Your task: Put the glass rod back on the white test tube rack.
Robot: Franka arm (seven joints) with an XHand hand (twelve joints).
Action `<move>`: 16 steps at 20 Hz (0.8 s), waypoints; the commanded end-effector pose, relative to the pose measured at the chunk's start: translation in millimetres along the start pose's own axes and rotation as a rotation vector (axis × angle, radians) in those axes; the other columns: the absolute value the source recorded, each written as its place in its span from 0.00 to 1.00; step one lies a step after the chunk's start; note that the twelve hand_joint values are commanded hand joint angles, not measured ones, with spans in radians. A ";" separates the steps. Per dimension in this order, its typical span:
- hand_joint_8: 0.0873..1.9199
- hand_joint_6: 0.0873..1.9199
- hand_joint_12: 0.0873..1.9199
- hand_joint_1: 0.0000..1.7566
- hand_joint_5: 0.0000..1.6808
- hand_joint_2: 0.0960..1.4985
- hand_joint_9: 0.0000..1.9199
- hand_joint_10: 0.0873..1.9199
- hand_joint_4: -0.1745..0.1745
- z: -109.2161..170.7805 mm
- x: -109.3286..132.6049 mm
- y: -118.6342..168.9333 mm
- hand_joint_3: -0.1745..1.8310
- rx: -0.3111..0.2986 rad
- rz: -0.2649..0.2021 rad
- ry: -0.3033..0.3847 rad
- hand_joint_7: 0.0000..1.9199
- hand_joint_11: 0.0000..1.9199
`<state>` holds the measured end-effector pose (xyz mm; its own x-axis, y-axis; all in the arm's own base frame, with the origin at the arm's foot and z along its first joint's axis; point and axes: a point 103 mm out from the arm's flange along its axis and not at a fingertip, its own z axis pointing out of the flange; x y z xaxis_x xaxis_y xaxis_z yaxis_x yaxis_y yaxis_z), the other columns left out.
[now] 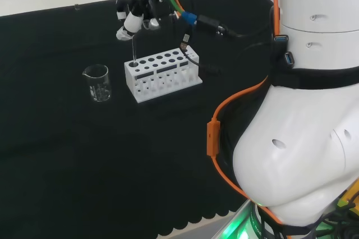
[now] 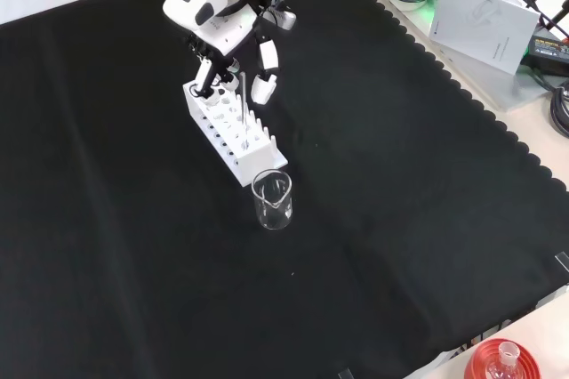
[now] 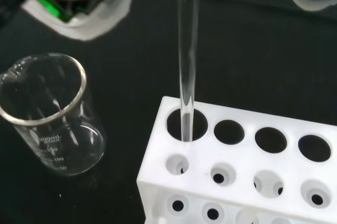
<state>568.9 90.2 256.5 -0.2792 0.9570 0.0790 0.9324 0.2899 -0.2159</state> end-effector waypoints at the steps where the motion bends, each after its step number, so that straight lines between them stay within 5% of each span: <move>1: 0.00 0.53 0.26 0.49 0.33 0.27 0.97 0.00 0.00 -1.0 -4.2 -3.4 0.39 -0.010 -0.003 0.018 0.83 1.00; 16: 0.00 0.51 0.26 0.48 0.32 0.29 0.97 0.00 0.00 -9.5 -7.3 -16.9 0.37 -0.052 0.004 0.028 0.82 1.00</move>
<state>560.6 83.1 265.3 -0.2693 0.9582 0.0963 0.9401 0.2833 -0.1895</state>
